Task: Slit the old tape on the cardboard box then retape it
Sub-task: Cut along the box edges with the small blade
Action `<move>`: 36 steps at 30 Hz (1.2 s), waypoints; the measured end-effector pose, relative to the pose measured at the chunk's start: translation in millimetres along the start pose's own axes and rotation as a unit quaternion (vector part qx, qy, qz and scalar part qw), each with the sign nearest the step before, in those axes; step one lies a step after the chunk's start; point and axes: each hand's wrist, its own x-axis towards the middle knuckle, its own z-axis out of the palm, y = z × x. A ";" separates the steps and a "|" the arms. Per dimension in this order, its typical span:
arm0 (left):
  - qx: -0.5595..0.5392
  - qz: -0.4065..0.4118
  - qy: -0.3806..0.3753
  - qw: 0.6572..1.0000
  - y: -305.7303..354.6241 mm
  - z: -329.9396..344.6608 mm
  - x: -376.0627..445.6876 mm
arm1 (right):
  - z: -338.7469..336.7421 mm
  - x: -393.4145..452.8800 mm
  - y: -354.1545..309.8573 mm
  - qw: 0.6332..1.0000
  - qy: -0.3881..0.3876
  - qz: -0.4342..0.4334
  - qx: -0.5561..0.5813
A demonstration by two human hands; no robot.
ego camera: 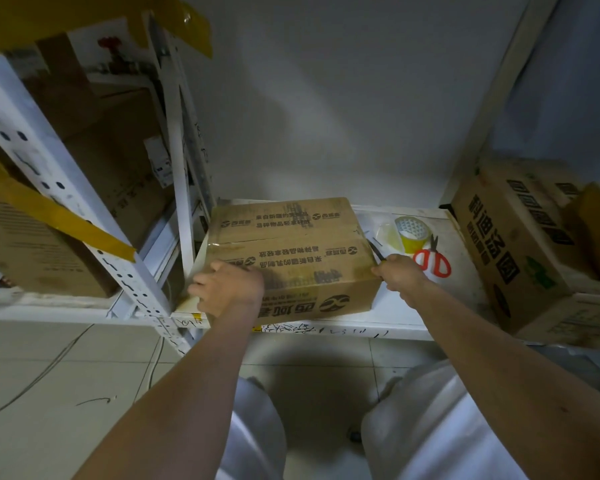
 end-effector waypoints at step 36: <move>0.095 0.250 -0.199 0.943 12.5 24.3 7.2 | 34.9 -85.8 -30.2 0.800 0.010 -0.263 -0.539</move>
